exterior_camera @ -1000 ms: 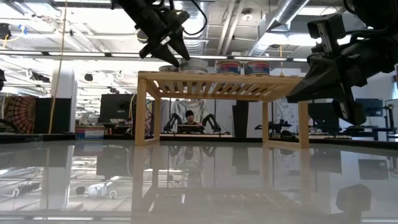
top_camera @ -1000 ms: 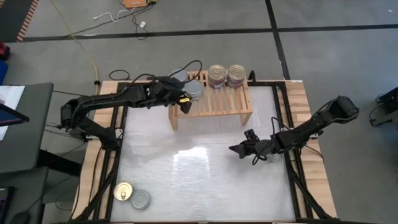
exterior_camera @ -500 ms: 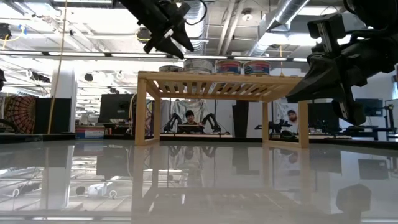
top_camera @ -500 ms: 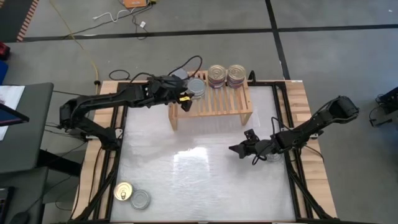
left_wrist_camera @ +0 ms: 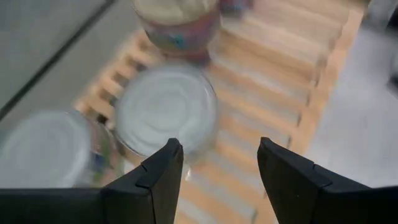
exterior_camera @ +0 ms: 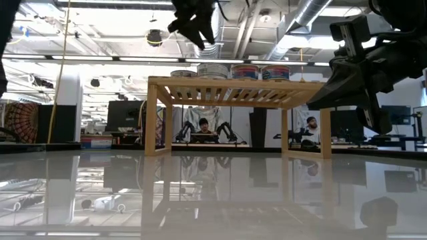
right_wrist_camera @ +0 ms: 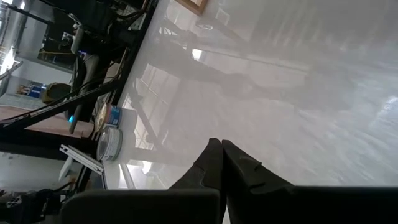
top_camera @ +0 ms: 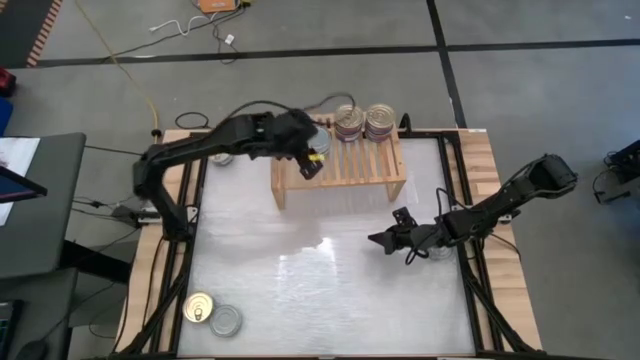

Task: Stack canned seafood by type on shelf
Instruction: Adjust the green tuna cans

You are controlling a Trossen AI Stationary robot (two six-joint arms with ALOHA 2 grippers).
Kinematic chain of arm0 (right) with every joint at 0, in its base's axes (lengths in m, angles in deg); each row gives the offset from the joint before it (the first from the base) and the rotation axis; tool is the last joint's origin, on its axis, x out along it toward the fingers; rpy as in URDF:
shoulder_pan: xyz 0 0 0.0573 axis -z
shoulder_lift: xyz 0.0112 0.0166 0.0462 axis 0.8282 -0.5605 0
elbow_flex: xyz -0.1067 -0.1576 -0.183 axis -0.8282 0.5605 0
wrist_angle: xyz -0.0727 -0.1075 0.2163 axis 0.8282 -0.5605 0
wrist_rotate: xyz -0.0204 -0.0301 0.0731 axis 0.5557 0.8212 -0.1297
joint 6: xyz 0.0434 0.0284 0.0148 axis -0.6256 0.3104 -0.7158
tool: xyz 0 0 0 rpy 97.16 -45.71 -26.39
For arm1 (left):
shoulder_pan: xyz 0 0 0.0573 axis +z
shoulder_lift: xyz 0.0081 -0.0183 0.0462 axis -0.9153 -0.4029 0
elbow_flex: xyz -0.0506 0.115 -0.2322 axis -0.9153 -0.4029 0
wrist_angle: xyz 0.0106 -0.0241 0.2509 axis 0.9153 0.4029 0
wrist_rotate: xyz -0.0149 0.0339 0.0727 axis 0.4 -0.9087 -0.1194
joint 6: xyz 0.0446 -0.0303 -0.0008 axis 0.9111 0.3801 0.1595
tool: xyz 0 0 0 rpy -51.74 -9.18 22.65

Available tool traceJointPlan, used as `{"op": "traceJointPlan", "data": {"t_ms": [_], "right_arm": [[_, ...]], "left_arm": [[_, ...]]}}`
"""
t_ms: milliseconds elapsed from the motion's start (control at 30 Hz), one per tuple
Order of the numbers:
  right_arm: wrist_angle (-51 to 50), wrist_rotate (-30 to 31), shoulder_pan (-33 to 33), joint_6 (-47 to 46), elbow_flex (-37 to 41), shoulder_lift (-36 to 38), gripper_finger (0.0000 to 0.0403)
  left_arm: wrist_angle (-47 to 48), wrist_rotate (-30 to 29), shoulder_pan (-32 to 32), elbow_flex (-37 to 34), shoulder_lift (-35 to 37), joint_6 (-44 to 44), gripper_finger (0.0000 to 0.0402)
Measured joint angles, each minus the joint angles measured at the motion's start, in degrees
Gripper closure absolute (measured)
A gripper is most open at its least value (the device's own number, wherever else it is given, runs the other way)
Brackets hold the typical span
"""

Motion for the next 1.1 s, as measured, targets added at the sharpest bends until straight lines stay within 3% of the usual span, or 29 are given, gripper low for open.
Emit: {"op": "traceJointPlan", "data": {"t_ms": [200,567,1100], "right_arm": [[0.04,0.02,-0.02,-0.07,0.00,0.00,0.0375],[0.02,0.02,-0.02,0.17,0.00,0.00,0.0375],[-0.01,0.02,-0.02,1.10,0.00,0.00,0.0375]], "left_arm": [[9.30,4.12,-1.81,6.73,-7.70,-0.70,0.0205],[6.02,-1.02,0.55,6.41,-10.99,-0.34,0.0205],[2.30,-1.24,4.84,6.29,-12.07,-0.31,0.0205]]}}
